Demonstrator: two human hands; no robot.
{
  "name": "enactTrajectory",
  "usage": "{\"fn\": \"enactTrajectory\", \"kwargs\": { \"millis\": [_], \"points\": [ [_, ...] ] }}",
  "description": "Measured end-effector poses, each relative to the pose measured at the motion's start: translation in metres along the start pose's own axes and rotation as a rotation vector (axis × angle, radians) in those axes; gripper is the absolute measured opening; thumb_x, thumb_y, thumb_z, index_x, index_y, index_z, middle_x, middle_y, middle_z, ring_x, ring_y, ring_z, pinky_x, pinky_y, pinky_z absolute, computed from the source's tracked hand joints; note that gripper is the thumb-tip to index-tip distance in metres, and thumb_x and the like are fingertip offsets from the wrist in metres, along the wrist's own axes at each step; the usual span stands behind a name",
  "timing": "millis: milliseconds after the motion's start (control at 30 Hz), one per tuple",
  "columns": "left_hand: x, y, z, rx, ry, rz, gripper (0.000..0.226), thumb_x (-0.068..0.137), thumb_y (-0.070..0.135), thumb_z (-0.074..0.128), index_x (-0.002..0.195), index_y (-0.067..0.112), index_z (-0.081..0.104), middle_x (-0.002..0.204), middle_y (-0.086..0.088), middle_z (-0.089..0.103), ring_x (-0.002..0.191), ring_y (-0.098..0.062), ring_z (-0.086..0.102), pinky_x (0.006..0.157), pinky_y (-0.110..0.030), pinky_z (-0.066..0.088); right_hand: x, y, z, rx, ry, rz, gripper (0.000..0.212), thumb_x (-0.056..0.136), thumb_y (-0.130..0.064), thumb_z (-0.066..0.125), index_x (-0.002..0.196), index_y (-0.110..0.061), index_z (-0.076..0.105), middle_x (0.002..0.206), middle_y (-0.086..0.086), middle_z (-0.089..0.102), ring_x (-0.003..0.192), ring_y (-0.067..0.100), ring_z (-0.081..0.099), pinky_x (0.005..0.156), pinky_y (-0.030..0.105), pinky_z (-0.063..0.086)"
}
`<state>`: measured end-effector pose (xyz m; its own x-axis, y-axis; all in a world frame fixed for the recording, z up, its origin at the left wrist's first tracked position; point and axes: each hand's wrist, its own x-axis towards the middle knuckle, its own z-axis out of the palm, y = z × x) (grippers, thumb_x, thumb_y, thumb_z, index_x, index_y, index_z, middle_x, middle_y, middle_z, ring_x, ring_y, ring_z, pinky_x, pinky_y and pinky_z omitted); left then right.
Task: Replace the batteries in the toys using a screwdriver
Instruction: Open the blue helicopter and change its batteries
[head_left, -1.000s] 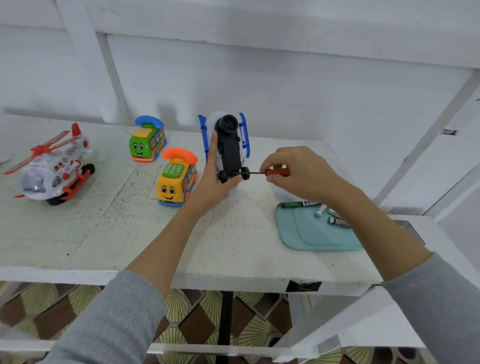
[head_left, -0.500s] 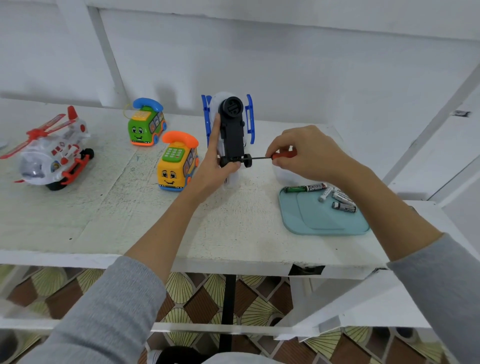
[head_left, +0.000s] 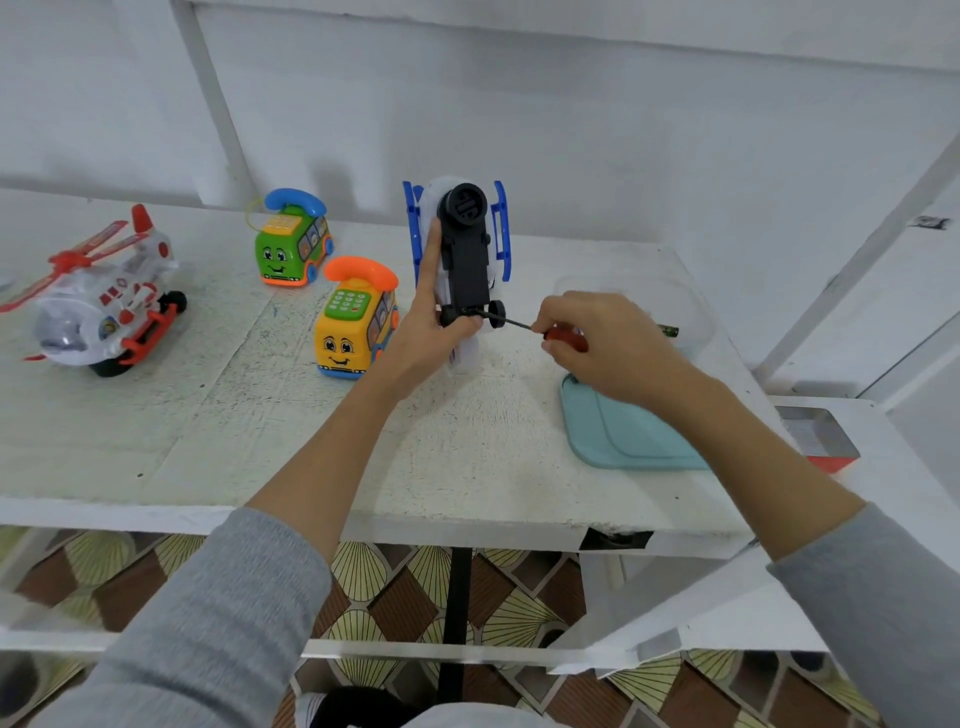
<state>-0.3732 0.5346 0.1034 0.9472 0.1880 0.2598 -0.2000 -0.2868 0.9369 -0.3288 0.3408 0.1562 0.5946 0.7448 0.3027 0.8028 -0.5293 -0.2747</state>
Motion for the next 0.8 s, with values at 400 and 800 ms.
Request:
{"fn": "enactTrajectory", "kwargs": {
  "millis": [400, 800],
  "points": [
    [0.004, -0.001, -0.004, 0.018, -0.041, 0.005, 0.093, 0.093, 0.0, 0.055, 0.151, 0.035, -0.008, 0.141, 0.034, 0.017, 0.08, 0.024, 0.052, 0.076, -0.013, 0.048, -0.022, 0.008, 0.055, -0.07, 0.188, -0.057, 0.03, 0.088, -0.019, 0.034, 0.088, 0.0, 0.058, 0.077, 0.012, 0.05, 0.04, 0.03, 0.042, 0.031, 0.029, 0.035],
    [0.003, 0.004, -0.006, -0.021, -0.027, -0.004, 0.094, 0.092, -0.002, 0.055, 0.148, 0.04, -0.008, 0.146, 0.02, 0.018, 0.107, 0.007, 0.056, 0.084, -0.017, 0.051, -0.02, 0.013, 0.066, -0.008, 0.24, -0.107, 0.026, 0.089, -0.016, 0.039, 0.09, 0.001, 0.058, 0.077, 0.011, 0.05, 0.04, 0.026, 0.041, 0.031, 0.028, 0.033]
  ]
}}
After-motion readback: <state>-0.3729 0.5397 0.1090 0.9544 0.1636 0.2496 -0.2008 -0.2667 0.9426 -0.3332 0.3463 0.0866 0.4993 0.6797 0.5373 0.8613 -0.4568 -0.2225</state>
